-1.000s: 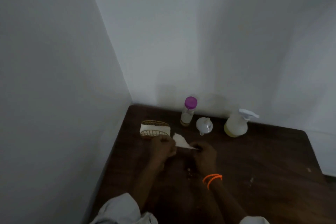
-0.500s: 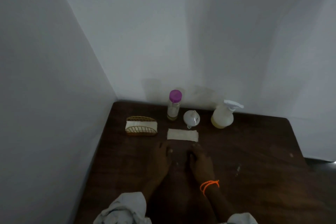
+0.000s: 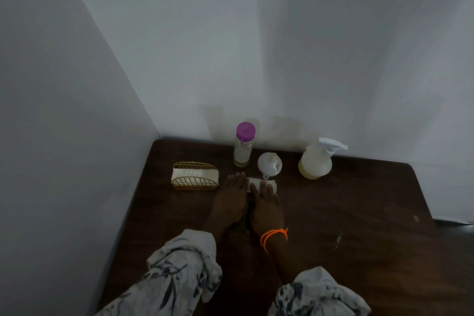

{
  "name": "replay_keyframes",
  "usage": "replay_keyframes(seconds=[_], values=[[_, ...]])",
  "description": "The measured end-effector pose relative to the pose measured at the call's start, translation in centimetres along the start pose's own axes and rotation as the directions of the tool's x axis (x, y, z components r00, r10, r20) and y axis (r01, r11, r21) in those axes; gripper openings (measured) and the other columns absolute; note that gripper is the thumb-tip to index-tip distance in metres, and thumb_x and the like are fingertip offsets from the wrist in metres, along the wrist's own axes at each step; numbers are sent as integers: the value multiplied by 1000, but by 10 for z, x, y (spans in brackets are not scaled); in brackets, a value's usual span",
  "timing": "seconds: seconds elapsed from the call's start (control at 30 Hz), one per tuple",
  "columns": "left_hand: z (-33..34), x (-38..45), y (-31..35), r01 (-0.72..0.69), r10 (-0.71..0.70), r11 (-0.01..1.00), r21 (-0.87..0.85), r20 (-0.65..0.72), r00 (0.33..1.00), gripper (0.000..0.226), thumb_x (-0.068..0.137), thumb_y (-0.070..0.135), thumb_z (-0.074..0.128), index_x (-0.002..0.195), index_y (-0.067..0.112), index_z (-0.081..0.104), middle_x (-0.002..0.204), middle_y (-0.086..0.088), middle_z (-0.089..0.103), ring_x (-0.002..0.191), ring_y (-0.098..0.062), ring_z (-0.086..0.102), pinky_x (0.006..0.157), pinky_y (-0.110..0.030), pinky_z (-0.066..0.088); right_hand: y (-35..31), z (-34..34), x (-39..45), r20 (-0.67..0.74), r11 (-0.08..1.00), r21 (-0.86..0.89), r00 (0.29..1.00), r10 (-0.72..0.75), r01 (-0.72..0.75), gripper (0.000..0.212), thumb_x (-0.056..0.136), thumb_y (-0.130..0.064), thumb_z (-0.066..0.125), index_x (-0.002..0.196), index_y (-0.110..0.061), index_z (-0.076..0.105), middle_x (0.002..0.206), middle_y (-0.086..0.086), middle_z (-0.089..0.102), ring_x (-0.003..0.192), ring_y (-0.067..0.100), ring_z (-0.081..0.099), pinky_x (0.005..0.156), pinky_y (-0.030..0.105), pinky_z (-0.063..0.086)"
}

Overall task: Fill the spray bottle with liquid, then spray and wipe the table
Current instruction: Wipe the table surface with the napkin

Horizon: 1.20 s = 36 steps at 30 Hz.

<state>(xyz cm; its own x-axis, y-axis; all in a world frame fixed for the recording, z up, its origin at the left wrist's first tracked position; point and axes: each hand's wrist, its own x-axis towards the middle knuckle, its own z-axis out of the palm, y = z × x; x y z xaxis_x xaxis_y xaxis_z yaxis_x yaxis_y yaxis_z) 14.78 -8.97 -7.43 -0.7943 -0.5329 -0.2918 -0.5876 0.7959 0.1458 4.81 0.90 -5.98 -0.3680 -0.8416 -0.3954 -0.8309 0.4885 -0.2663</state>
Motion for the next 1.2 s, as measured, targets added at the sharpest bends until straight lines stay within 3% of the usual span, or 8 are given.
replay_keyframes(seconds=[0.13, 0.27, 0.5, 0.7, 0.9, 1.03, 1.13, 1.2], values=[[1, -4, -1, -16, 17, 999, 49, -25, 1000, 70, 106, 34, 41, 162, 3, 15, 172, -20, 6, 160, -34, 2, 130, -51, 6, -7, 5, 5, 29, 1000, 13, 1000, -4, 4, 74, 104, -43, 42, 163, -25, 1, 170, 15, -6, 158, 34, -3, 128, 49, 8], [5, -10, -3, -52, 51, 997, -50, -25, 998, 70, 105, 33, 46, 163, 5, 18, 172, -14, 15, 160, -28, 9, 131, -45, 7, -6, 8, 7, 36, 1000, 13, 999, -17, 17, 78, 102, -42, 46, 163, -27, -1, 170, 15, -8, 157, 36, -3, 127, 52, 10], [5, -26, -8, 46, -43, 982, -182, 17, 999, 68, 107, 28, 43, 164, 9, 12, 173, -11, 8, 161, -22, 2, 131, -41, 7, -6, 5, 2, 106, 999, 21, 993, -51, 49, 72, 103, -46, 42, 162, -38, 1, 171, 10, -8, 158, 33, -3, 125, 54, 7], [14, -71, -22, 115, -115, 966, -231, 16, 993, 66, 107, 22, 42, 165, 11, 11, 174, -9, 2, 161, -20, -3, 131, -38, 5, -27, 12, -19, 177, 988, 1, 973, -150, 153, 74, 104, -39, 45, 162, -34, 0, 170, 11, -12, 157, 33, -10, 128, 50, 4], [29, -131, -38, 120, -133, 969, -215, -47, 990, 63, 105, 18, 40, 164, 12, 18, 173, -8, 8, 161, -18, 1, 129, -34, -9, -51, 47, -56, 153, 973, -7, 962, -228, 231, 66, 107, -35, 35, 162, -34, -1, 170, 12, -13, 157, 32, -12, 129, 44, -1], [39, -173, -30, 158, -166, 946, -282, -4, 986, 59, 106, 14, 37, 163, 10, 22, 172, -9, 10, 161, -20, 3, 127, -33, -13, -57, 70, -90, 160, 963, -69, 955, -248, 262, 67, 105, -39, 35, 162, -36, 0, 169, 11, -12, 157, 34, -11, 126, 51, -7], [45, -209, -15, 89, -144, 936, -342, -138, 980, 58, 97, 15, 33, 152, 2, 45, 163, -18, 35, 154, -31, 31, 129, -36, -3, -56, 84, -126, 195, 957, -69, 944, -265, 282, 66, 104, -40, 34, 162, -34, 3, 167, 13, -13, 157, 37, -9, 127, 49, -4], [48, -231, 3, 65, -103, 937, -343, -95, 990, 58, 86, 17, 39, 134, -1, 66, 144, -21, 60, 135, -37, 57, 124, -34, 3, -54, 92, -156, 157, 955, -80, 950, -270, 285, 65, 100, -37, 39, 161, -32, 18, 167, 18, 3, 155, 40, 10, 128, 50, 12]])
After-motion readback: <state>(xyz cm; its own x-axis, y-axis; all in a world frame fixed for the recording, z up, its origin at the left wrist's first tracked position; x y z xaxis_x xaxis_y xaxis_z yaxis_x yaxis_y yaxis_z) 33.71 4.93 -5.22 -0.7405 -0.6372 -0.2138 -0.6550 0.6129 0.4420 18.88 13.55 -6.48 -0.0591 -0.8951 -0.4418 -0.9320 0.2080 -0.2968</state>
